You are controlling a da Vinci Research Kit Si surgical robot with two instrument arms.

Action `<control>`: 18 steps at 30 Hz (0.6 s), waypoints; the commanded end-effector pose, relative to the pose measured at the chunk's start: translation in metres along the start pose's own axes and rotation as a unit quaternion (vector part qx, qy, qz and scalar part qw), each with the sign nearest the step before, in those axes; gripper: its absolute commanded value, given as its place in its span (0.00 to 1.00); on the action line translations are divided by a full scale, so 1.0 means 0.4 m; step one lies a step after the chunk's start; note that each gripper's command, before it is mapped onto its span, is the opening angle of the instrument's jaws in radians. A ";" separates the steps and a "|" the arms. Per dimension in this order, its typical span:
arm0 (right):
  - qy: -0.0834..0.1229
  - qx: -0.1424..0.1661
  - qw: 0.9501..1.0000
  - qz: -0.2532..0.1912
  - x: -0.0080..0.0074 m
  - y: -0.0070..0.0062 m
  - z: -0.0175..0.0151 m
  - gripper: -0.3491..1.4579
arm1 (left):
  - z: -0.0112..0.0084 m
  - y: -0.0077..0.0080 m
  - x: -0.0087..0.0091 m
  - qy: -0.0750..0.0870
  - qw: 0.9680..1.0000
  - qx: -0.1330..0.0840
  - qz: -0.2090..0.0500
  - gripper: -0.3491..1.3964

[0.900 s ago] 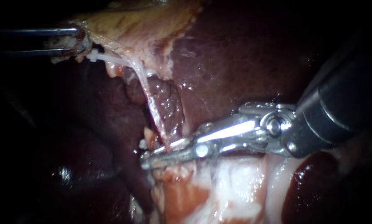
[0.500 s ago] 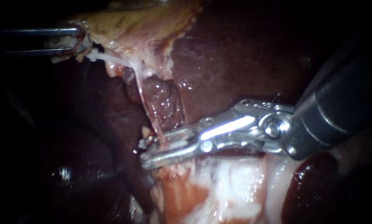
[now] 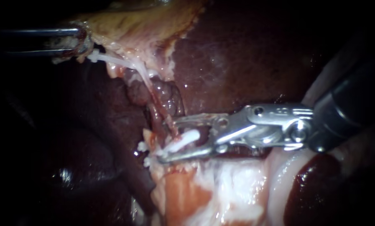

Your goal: Going back first clip right tube

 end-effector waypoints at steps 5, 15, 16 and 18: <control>-0.002 -0.015 0.999 -0.030 -0.0009 -0.0005 -0.0086 0.47 | -0.0001 0.0000 -0.0001 0.000 1.000 0.000 0.000 0.00; -0.001 -0.013 0.999 -0.050 0.0014 -0.0007 -0.0186 0.47 | -0.0004 -0.0002 -0.0001 0.000 1.000 -0.001 0.000 0.00; -0.001 -0.012 0.999 -0.053 0.0014 -0.0008 -0.0189 0.47 | -0.0004 -0.0002 -0.0001 0.000 1.000 -0.001 0.000 0.00; -0.001 -0.012 0.999 -0.052 0.0015 -0.0008 -0.0193 0.47 | -0.0004 -0.0002 -0.0002 0.000 1.000 -0.001 0.000 0.00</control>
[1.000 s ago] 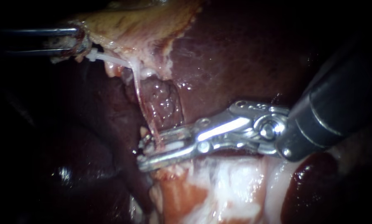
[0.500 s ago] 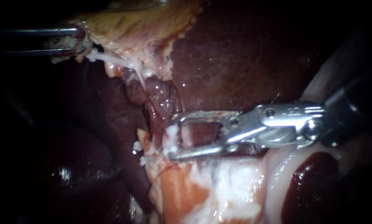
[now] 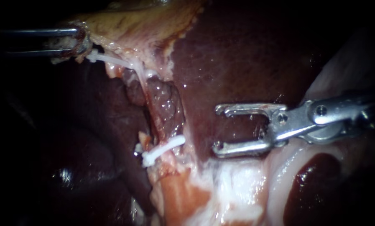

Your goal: Going back first clip right tube

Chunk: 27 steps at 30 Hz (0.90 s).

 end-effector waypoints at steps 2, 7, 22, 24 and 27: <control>0.000 0.000 1.000 -0.003 0.0000 0.0002 -0.0004 0.47 | 0.0001 -0.0001 -0.0002 0.000 1.000 0.000 0.000 0.00; 0.000 0.001 1.000 -0.003 0.0001 0.0002 -0.0011 0.47 | 0.0026 -0.0008 -0.0027 0.001 1.000 0.004 0.003 0.00; 0.000 0.002 1.000 -0.006 -0.0001 0.0001 -0.0021 0.47 | 0.0171 -0.0081 -0.0135 -0.019 1.000 0.005 0.014 0.00; 0.000 0.002 1.000 -0.006 -0.0001 0.0001 -0.0021 0.47 | 0.0180 -0.0085 -0.0144 -0.023 1.000 0.004 0.015 0.00; 0.000 0.002 1.000 -0.006 -0.0001 0.0001 -0.0022 0.47 | 0.0186 -0.0088 -0.0147 -0.024 1.000 0.005 0.015 0.00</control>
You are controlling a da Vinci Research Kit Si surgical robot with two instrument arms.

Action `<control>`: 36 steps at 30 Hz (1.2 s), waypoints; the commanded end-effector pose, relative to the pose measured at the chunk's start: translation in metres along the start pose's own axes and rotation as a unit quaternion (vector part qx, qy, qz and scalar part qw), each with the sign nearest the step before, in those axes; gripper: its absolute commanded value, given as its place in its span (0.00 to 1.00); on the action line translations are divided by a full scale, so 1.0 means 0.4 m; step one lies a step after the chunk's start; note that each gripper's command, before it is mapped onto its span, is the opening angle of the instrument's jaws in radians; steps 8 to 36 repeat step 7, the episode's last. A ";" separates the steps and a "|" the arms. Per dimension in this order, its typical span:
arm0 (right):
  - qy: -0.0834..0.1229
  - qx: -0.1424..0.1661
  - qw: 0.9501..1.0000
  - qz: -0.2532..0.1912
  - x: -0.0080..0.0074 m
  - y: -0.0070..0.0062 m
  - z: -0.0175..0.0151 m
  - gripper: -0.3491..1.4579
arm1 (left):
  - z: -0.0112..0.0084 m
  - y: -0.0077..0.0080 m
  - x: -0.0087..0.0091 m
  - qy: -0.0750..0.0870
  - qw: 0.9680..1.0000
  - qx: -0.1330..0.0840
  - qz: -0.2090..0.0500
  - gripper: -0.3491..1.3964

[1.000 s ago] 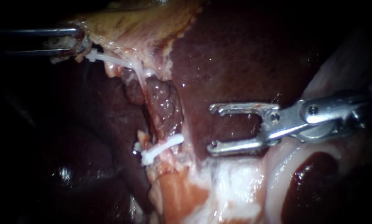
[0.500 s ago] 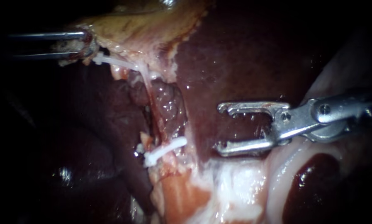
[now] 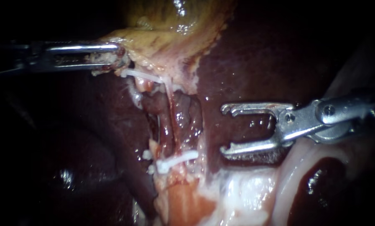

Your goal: Going back first clip right tube

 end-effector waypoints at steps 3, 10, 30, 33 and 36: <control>0.000 0.000 1.000 0.000 0.0000 0.0000 -0.0001 0.47 | 0.0000 -0.0001 0.0000 0.000 1.000 0.001 0.000 0.00; 0.000 0.001 1.000 0.000 0.0000 0.0000 0.0000 0.47 | 0.0000 -0.0001 0.0000 -0.001 1.000 0.000 0.000 0.00; 0.000 0.001 1.000 0.000 0.0000 0.0000 0.0000 0.47 | 0.0000 -0.0001 0.0000 -0.001 1.000 0.000 0.000 0.00; 0.000 0.001 1.000 0.000 0.0000 0.0000 0.0000 0.47 | 0.0000 -0.0001 0.0000 -0.001 1.000 0.000 0.000 0.00; 0.000 0.001 1.000 0.000 0.0000 0.0000 0.0000 0.47 | 0.0000 -0.0001 0.0000 -0.001 1.000 0.000 0.000 0.00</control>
